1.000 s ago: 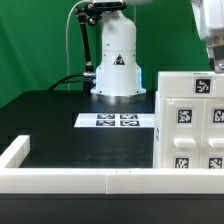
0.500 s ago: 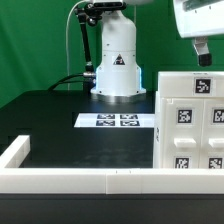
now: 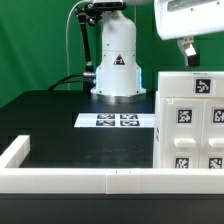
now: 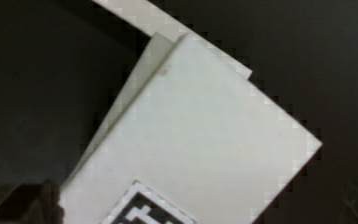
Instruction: Assemble cabinet
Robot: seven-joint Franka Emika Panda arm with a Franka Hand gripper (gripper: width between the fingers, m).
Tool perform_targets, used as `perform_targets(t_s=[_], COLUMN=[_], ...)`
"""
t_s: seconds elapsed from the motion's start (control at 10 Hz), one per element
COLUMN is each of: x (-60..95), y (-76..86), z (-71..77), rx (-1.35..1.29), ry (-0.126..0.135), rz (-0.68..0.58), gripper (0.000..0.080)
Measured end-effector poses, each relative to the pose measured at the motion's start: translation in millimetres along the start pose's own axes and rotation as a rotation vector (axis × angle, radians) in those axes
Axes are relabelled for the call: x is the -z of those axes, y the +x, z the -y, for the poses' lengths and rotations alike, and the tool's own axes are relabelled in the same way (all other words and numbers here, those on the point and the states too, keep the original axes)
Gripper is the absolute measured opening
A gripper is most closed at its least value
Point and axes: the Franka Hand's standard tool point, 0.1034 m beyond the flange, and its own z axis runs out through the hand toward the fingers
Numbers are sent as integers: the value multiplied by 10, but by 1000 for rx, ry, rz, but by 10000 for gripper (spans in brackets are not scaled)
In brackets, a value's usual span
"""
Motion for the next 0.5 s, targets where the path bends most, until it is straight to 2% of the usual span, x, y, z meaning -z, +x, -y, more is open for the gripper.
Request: perform_targets(t_s=[0.1, 0.2, 0.4, 0.5], x=[-4, 0, 22, 28], y=[-4, -17, 5, 16], z=[-3, 10, 15, 17], rx=[173, 261, 509, 581], ry=[-17, -21, -45, -42], rz=[-15, -17, -32, -31], gripper=[797, 797, 797, 797])
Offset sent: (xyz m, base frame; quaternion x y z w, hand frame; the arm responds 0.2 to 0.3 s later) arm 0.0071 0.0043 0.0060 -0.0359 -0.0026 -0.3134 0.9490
